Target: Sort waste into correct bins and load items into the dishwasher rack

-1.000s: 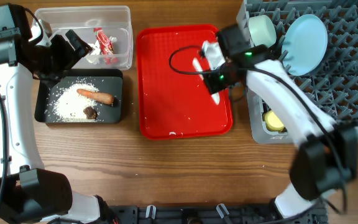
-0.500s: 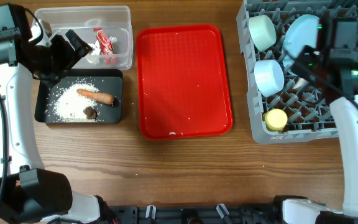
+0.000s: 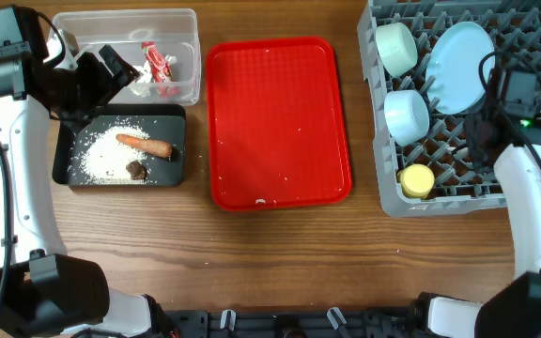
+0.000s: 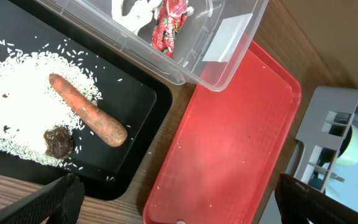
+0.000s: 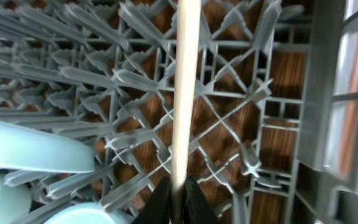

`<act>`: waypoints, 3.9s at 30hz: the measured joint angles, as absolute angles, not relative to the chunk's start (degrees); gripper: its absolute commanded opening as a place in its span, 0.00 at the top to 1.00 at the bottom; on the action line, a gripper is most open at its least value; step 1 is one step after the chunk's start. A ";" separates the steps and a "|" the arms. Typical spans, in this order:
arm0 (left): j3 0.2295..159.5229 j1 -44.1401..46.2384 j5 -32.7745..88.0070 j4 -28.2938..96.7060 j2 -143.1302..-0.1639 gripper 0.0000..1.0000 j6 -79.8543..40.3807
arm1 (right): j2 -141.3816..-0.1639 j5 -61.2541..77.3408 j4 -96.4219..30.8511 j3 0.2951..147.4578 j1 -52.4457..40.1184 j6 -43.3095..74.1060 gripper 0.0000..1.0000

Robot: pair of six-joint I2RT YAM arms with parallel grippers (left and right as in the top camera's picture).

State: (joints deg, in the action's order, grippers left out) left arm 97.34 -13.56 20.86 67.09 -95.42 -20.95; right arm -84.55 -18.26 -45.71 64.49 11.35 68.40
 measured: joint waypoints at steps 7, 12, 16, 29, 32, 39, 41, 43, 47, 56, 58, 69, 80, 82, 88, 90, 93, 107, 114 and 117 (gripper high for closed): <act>97.34 -13.56 20.86 67.09 -95.42 0.00 -20.95 | -86.00 -17.74 -45.54 63.77 11.35 68.40 0.05; 97.34 -13.56 20.86 67.09 -95.42 0.00 -20.95 | -80.90 -15.64 -46.22 64.75 11.38 60.64 0.00; 97.34 -13.56 20.88 67.11 -95.42 0.00 -20.95 | -69.45 -7.46 -45.74 66.70 11.42 44.66 0.00; 97.34 -13.56 20.86 67.11 -95.42 0.00 -20.95 | -43.66 21.28 -65.43 67.55 11.57 7.66 0.00; 97.34 -13.56 20.88 67.11 -95.42 0.00 -20.95 | -43.66 20.49 -63.33 67.55 11.57 1.37 0.00; 97.34 -13.56 20.91 67.11 -95.42 0.00 -20.95 | -38.87 19.55 -38.94 58.83 10.00 -0.80 0.00; 97.34 -13.56 20.86 67.11 -95.42 0.00 -20.95 | -33.52 18.41 -29.78 50.61 6.55 -0.75 0.00; 97.34 -13.56 20.86 67.13 -95.42 0.00 -20.95 | -26.81 17.19 -20.03 40.93 3.77 -0.82 0.00; 97.34 -13.56 20.88 67.16 -95.42 0.00 -20.95 | -15.86 15.70 -6.94 22.72 2.17 -0.21 0.00; 97.34 -13.56 20.88 67.11 -95.42 0.00 -20.95 | -3.18 7.16 0.51 4.97 -1.78 3.49 0.00; 97.34 -13.56 20.86 67.11 -95.42 0.00 -20.95 | -3.14 6.37 0.64 4.19 -2.02 3.64 0.00; 97.34 -13.56 20.86 67.11 -95.42 0.00 -20.95 | -1.15 6.37 0.27 0.40 -2.28 3.84 0.00; 97.34 -13.56 20.88 67.11 -95.42 0.00 -20.95 | -1.15 6.37 0.27 0.40 -2.28 3.84 0.00; 97.34 -13.56 20.88 67.11 -95.42 0.00 -20.95 | -1.15 6.37 0.27 0.40 -2.28 3.84 0.00; 97.34 -13.61 18.90 67.11 -95.42 0.00 -20.82 | -1.15 6.37 0.27 0.40 -2.28 3.84 0.00; 97.34 -13.61 16.23 66.02 -95.35 0.00 -19.86 | -1.15 6.37 0.27 0.40 -2.28 3.84 0.00; 97.10 -12.49 14.68 61.10 -94.13 0.00 -15.18 | -1.15 6.37 0.27 0.40 -2.28 3.84 0.00; 45.91 -4.84 14.31 21.82 -43.70 0.00 -0.21 | -0.82 6.39 0.34 0.38 -2.33 3.84 0.00; 22.09 -4.82 13.85 14.81 -22.02 0.00 -0.32 | -0.73 6.39 0.34 0.38 -2.33 3.84 0.00; 18.04 -4.82 13.74 14.26 -14.98 0.00 -0.32 | -0.73 6.39 0.30 0.38 -2.33 3.84 0.00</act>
